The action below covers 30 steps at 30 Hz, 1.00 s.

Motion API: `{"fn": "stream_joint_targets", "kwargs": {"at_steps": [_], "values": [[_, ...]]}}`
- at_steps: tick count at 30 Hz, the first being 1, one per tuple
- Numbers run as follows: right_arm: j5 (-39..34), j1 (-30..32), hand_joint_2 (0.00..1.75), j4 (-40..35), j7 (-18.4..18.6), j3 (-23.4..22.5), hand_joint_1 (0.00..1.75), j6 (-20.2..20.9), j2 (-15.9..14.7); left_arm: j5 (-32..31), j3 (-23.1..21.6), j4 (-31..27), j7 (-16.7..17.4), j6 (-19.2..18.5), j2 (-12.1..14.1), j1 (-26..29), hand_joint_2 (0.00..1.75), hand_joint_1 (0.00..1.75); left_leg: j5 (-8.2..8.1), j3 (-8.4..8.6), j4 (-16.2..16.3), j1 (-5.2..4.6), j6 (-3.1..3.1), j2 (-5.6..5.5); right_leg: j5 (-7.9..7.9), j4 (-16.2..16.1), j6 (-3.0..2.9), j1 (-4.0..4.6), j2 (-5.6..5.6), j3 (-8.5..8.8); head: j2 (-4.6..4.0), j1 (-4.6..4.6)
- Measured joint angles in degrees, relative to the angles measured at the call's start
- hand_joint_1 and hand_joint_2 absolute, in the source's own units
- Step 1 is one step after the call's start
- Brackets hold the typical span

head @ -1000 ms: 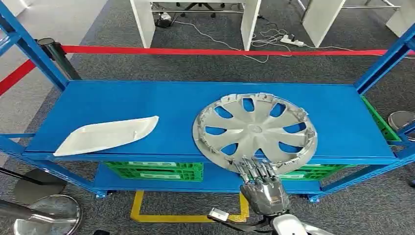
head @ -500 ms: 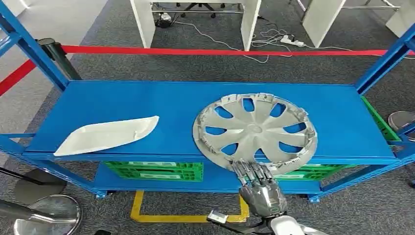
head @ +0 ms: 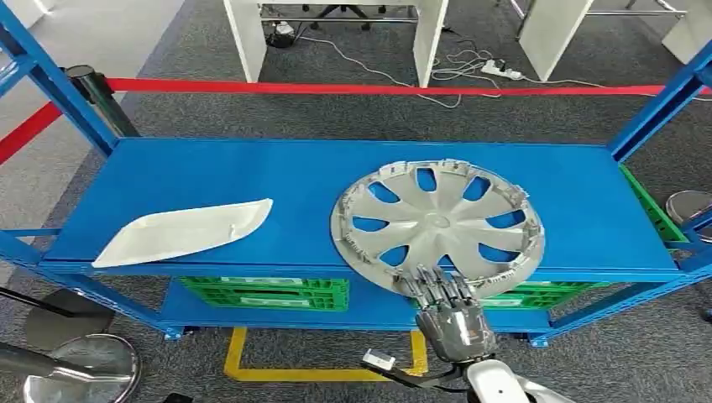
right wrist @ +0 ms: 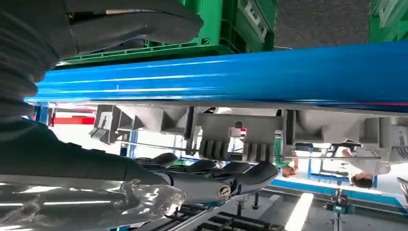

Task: Take the parts from the cabinet and place them on the table.

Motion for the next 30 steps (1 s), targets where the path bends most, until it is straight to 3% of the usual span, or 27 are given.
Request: {"fn": "stream_joint_targets", "kwargs": {"at_steps": [5,15,26,30], "values": [[0.0,0.0,1.75,0.0,0.6,-0.1,0.0,0.0,0.2,-0.2,0.0,0.0,0.0,0.0,0.0,0.0,0.0,0.0,0.0,0.0,0.0,0.0,0.0,0.0,0.0,0.0,0.0,0.0,0.0,-0.01,0.0,0.0],[0.0,0.2,1.75,0.9,-3.6,-3.3,0.0,0.0,1.6,-0.9,0.0,0.0,0.0,-0.3,0.0,0.0,0.0,0.0,0.0,0.0,0.0,0.0,0.0,0.0,0.0,0.0,0.0,0.0,0.0,0.19,0.0,0.02],[0.0,0.1,1.75,1.0,-4.8,-5.3,0.0,0.1,2.5,-1.3,0.0,0.0,0.3,-0.3,0.0,0.0,0.0,0.0,0.02,0.02,0.0,0.0,-0.01,0.0,0.01,0.0,0.0,0.0,0.0,0.55,0.0,0.0],[0.0,0.2,1.75,1.2,-7.3,-6.8,0.0,0.2,3.3,-1.6,0.1,0.0,0.4,-0.3,0.0,-0.1,0.0,0.0,0.02,0.02,0.0,0.0,-0.01,0.0,0.01,0.0,0.0,0.0,0.0,0.55,0.0,0.02]]}}
